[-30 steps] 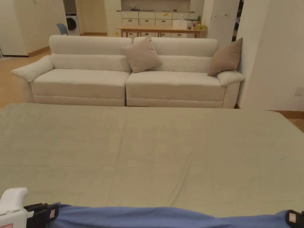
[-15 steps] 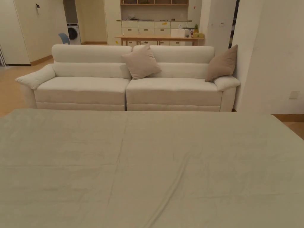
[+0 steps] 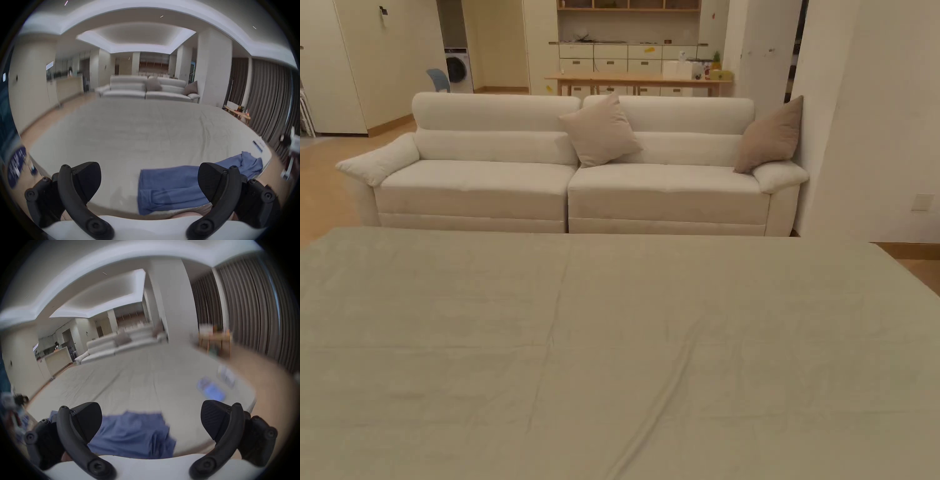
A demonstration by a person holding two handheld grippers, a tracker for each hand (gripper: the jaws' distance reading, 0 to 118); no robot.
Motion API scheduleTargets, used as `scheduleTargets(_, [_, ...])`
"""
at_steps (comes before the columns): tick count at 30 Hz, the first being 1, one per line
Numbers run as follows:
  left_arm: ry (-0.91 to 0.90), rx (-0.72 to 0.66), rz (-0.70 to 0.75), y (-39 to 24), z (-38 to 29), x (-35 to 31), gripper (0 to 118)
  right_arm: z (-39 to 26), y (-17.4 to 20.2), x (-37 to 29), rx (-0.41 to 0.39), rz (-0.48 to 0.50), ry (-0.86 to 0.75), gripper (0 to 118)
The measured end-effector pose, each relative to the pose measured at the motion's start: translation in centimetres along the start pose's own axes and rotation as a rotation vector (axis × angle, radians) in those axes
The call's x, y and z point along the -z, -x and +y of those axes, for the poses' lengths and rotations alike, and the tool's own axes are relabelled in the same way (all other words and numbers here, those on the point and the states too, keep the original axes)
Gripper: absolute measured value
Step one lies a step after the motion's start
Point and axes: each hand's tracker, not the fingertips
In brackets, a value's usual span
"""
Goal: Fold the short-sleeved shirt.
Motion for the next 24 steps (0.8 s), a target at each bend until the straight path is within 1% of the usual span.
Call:
scheduleTargets(1, [-0.009, 0.030, 0.012, -0.5, 0.2, -0.5, 116, 0.7, 0.9, -0.3, -0.057, -0.008, -0.036, 118])
scheduleTargets(2, [-0.026, 0.024, 0.028, -0.8, -0.1, -0.6, 116, 1.0, 1.8, -1.0, -0.096, -0.020, -0.036, 118])
scheduleTargets(3, [-0.008, 0.019, 0.009, -1.0, -0.3, -0.6, 115, 1.1, 2.5, -1.0, -0.109, -0.038, -0.037, 117])
scheduleTargets(4, [0.021, 0.006, -0.033, -1.0, -0.5, -0.4, 107, 1.2, 3.3, -1.0, -0.117, -0.040, -0.051, 113])
scheduleTargets(5, [0.057, -0.034, -0.083, -0.9, -0.8, 0.1, 59, 1.1, 3.8, -0.8, -0.111, -0.014, -0.053, 93])
scheduleTargets(6, [0.096, -0.056, -0.067, -1.0, -1.3, 0.9, 0, 1.2, 4.3, -1.0, -0.105, -0.014, -0.054, 48])
scheduleTargets(7, [0.061, -0.062, -0.023, -0.8, -2.0, 1.4, 0, 1.1, 4.8, -0.5, -0.109, -0.010, -0.046, 0])
scheduleTargets(8, [0.085, -0.077, -0.089, -0.7, -2.3, 1.7, 0, 0.9, 5.5, 0.0, -0.116, -0.018, -0.038, 0])
scheduleTargets(9, [0.109, -0.082, -0.103, -0.6, -2.6, 2.3, 0, 0.9, 5.8, 0.4, -0.076, 0.046, -0.014, 0])
scheduleTargets(10, [0.130, -0.084, -0.096, -0.3, -2.9, 3.0, 0, 1.1, 5.7, 0.2, -0.040, 0.083, 0.007, 0])
scheduleTargets(11, [0.158, -0.120, -0.122, 0.5, -3.3, 3.9, 0, 1.0, 6.0, 0.4, -0.020, 0.088, 0.014, 0])
scheduleTargets(12, [0.174, -0.181, -0.155, 1.2, -3.2, 4.1, 0, 1.1, 6.3, 0.6, -0.033, 0.088, 0.010, 0])
scheduleTargets(13, [0.213, -0.255, -0.210, 2.7, -3.6, 5.2, 0, 1.1, 6.6, 0.9, -0.046, 0.104, 0.017, 0])
scheduleTargets(14, [0.226, -0.323, -0.235, 4.1, -4.2, 6.3, 0, 1.6, 6.4, 0.2, -0.056, 0.110, 0.017, 0])
scheduleTargets(15, [0.262, -0.371, -0.280, 5.5, -4.8, 7.5, 0, 1.6, 6.6, 0.2, -0.062, 0.114, 0.015, 0])
scheduleTargets(16, [0.339, -0.428, -0.318, 6.0, -4.8, 8.0, 0, 1.8, 6.8, 0.3, -0.071, 0.119, 0.016, 0])
scheduleTargets(17, [0.368, -0.432, -0.304, 7.0, -5.3, 9.1, 0, 1.9, 7.0, 0.4, -0.080, 0.125, 0.018, 0])
scheduleTargets(18, [0.420, -0.434, -0.329, 8.0, -5.8, 10.2, 0, 2.3, 6.8, -0.2, -0.082, 0.127, 0.018, 0])
scheduleTargets(19, [0.499, -0.485, -0.407, 8.9, -6.5, 11.3, 2, 2.4, 7.0, -0.2, -0.083, 0.129, 0.019, 0])
scheduleTargets(20, [0.532, -0.530, -0.446, 8.8, -6.3, 11.7, 17, 2.5, 7.3, -0.3, -0.086, 0.133, 0.020, 0])
scheduleTargets(21, [0.536, -0.574, -0.499, 9.2, -6.5, 12.3, 40, 2.5, 7.5, -0.3, -0.090, 0.136, 0.022, 0])
scheduleTargets(22, [0.521, -0.587, -0.511, 9.6, -6.9, 12.8, 71, 2.8, 7.6, -0.5, -0.094, 0.135, 0.023, 0])
scheduleTargets(23, [0.541, -0.598, -0.531, 9.8, -7.3, 13.6, 111, 2.8, 7.9, -0.6, -0.096, 0.134, 0.023, 0])
scheduleTargets(24, [0.573, -0.610, -0.555, 9.6, -7.3, 13.8, 116, 2.8, 8.2, -0.6, -0.099, 0.135, 0.023, 0])
